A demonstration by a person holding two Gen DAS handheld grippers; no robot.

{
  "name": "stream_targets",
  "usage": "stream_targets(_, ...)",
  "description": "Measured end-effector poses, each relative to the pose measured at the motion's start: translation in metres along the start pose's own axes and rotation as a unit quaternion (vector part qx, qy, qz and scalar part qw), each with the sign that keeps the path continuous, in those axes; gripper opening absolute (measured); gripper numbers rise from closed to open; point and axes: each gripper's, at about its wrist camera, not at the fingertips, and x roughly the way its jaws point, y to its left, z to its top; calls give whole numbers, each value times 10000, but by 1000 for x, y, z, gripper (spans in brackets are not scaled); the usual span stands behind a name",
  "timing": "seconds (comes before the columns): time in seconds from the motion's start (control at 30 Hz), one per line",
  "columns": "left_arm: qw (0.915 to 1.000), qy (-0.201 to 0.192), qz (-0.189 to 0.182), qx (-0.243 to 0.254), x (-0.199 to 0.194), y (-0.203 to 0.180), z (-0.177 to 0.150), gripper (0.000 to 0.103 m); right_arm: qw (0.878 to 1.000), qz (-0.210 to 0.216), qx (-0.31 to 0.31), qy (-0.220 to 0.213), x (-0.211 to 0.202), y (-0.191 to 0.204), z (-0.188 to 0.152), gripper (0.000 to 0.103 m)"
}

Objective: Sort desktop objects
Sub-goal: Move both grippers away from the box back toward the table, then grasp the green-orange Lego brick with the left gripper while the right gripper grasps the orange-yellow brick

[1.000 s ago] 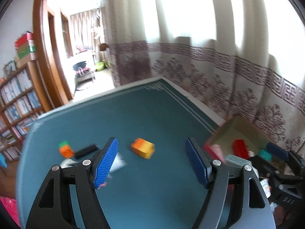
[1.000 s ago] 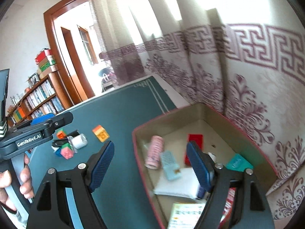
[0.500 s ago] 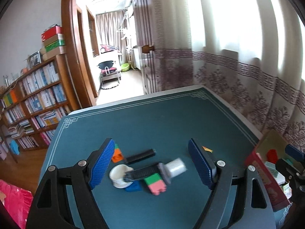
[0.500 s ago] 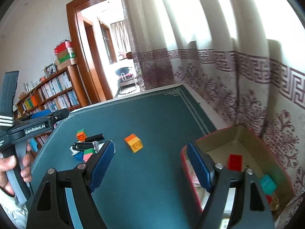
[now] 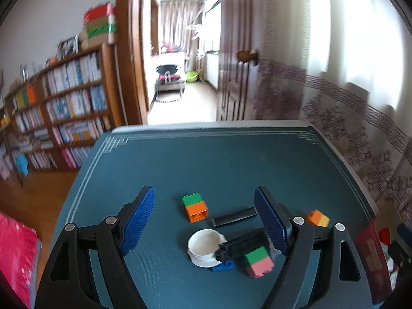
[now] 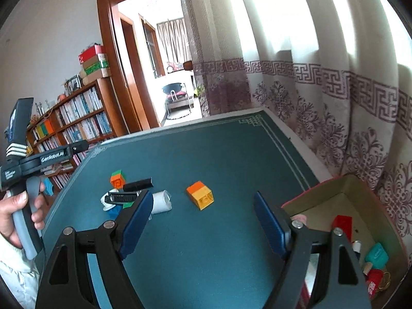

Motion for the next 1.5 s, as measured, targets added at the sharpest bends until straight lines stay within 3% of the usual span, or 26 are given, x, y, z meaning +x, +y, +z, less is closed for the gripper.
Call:
stream_targets(0.43, 9968, 644, 460, -80, 100, 12, -4, 82, 9992, -229, 4, 337, 33, 0, -5, 83)
stream_targets(0.93, 9913, 1167, 353, -496, 164, 27, -25, 82, 9965, -362, 10, 750, 77, -1, -11, 83)
stream_targets(1.1, 9917, 1176, 227, -467, 170, 33, -30, 68, 9956, -351, -53, 866, 91, 5, -14, 83)
stream_targets(1.3, 9923, 1107, 197, -525, 169, 42, -33, 35, 9949, -328, -44, 956, 107, 9, -16, 83)
stream_targets(1.5, 9930, 1009, -2, -614, 159, 45, -32, 35, 9944, -345, -145, 986, 123, 14, -16, 83)
